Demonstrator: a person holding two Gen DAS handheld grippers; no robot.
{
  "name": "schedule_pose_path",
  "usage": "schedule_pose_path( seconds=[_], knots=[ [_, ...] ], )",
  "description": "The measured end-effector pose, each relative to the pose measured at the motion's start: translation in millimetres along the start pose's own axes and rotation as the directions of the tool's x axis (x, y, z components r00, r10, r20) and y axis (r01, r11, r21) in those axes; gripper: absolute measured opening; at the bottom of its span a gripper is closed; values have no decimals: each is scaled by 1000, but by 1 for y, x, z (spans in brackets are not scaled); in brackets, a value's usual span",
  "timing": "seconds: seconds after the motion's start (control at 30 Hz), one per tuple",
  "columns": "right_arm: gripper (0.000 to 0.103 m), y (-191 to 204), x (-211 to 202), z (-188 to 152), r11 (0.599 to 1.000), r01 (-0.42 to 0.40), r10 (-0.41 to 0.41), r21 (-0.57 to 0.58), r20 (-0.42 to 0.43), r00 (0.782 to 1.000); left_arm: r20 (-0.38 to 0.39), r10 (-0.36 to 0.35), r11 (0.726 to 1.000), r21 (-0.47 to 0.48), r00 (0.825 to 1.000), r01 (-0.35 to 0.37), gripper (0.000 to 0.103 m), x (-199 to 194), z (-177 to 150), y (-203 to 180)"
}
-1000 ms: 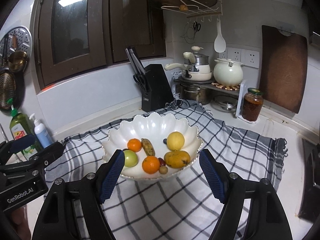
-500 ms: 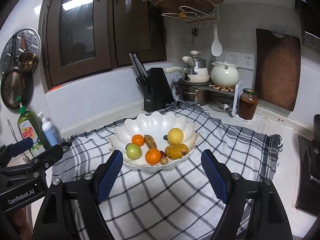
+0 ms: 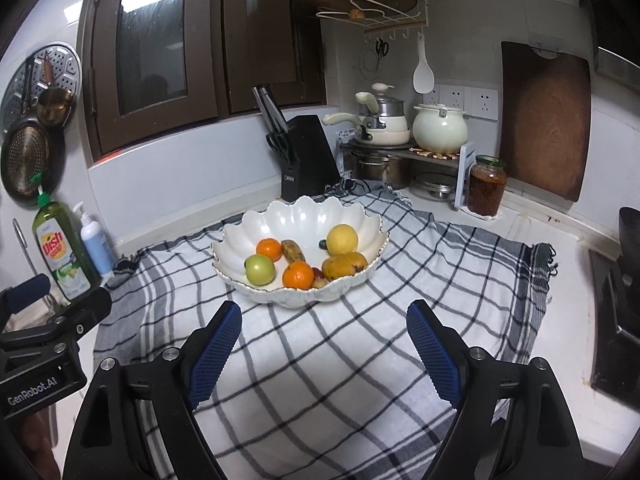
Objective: Organize fruits
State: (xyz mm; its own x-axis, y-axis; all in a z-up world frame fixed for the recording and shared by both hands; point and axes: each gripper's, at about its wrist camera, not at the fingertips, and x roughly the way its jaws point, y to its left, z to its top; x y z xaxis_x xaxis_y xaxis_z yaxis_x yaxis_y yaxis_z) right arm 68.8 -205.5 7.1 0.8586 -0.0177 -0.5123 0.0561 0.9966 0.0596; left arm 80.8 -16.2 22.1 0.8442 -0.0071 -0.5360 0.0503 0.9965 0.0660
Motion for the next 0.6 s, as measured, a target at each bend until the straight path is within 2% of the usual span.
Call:
schedule_pose_path(
  seconds=[0.6],
  knots=[
    [85,1,-9,-10,1000,4,-4,-17,-4,1000,7,2,1000,5,1000,-2,99,-9,-10,1]
  ],
)
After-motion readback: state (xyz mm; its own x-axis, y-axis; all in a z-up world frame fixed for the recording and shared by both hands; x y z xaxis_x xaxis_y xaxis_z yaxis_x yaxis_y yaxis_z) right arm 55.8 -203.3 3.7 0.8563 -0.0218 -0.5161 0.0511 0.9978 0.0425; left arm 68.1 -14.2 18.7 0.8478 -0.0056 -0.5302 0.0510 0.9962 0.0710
